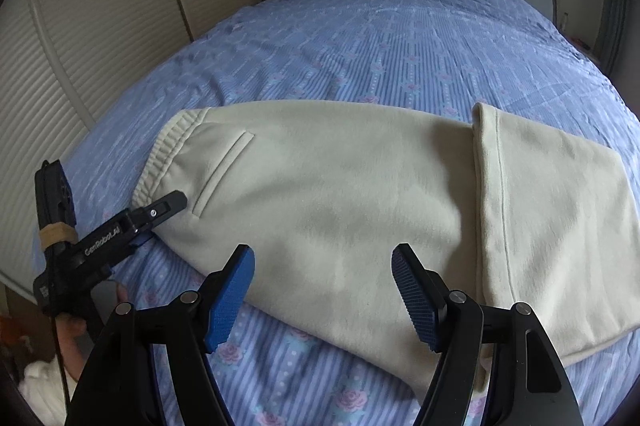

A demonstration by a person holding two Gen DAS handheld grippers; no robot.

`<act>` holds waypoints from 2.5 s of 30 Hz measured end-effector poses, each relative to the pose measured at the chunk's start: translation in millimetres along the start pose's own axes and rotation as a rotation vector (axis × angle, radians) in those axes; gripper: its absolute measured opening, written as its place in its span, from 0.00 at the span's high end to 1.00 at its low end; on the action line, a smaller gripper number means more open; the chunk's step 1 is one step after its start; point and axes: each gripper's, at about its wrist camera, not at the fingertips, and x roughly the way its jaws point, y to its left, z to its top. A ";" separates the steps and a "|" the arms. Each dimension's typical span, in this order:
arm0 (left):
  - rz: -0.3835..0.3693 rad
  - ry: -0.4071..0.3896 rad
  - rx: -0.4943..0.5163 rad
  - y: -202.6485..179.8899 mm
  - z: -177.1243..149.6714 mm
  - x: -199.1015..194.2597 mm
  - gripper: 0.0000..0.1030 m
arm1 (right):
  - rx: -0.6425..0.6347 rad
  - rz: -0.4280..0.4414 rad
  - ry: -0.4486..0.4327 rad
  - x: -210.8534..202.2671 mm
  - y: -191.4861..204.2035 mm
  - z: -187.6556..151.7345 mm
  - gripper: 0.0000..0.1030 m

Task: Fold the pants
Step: 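Grasp the elastic waistband with the left gripper and lift it, then lay the waistband over the folded pants and open the left gripper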

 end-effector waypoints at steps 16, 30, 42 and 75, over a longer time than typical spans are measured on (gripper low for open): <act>0.084 -0.004 0.158 -57.3 43.4 -2.1 0.75 | -0.177 -0.109 -0.047 -27.7 -2.0 5.6 0.31; 0.129 -0.060 0.537 -289.9 44.8 -32.5 0.77 | 0.009 -0.372 -0.275 -159.3 -144.6 14.3 0.31; 0.079 0.101 0.724 -429.8 -46.3 39.0 0.78 | 0.257 -0.417 -0.303 -206.4 -270.2 -15.0 0.31; 0.076 0.263 1.027 -511.8 -232.7 128.9 0.27 | 0.538 -0.550 -0.293 -226.6 -386.6 -84.0 0.31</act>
